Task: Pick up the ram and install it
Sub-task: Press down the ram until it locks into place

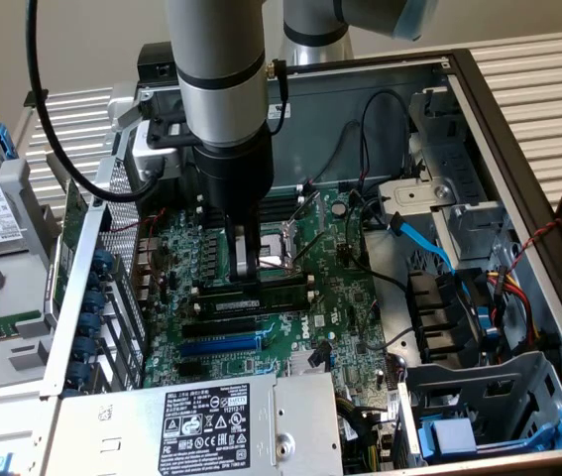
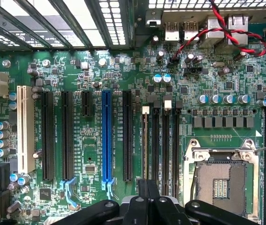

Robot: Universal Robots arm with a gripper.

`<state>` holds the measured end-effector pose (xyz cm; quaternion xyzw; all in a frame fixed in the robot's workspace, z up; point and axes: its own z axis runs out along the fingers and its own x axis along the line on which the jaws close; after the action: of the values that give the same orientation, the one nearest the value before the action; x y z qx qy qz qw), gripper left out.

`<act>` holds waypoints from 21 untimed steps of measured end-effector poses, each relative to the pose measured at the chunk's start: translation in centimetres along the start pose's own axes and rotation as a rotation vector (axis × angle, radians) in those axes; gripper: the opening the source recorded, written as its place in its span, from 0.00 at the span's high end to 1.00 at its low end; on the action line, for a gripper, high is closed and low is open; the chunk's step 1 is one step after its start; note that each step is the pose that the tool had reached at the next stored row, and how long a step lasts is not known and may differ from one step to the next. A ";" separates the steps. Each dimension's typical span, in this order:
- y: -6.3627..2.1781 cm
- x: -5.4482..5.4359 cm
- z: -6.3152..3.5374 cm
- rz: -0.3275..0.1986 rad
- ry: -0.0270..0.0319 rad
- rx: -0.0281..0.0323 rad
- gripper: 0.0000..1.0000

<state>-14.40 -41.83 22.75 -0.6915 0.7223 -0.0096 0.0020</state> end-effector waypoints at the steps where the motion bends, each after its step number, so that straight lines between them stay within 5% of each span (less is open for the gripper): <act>1: 0.00 0.0 0.00 0.000 0.0000 0.0000 0.89; 11: 0.00 0.0 -0.08 0.000 -0.0015 0.0036 0.89; 16: -0.03 0.0 -1.91 0.000 -0.0008 0.0039 0.89; 21: -0.04 0.0 -2.71 0.000 -0.0006 0.0039 0.89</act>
<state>-14.40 -41.82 25.46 -0.6915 0.7223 -0.0107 0.0036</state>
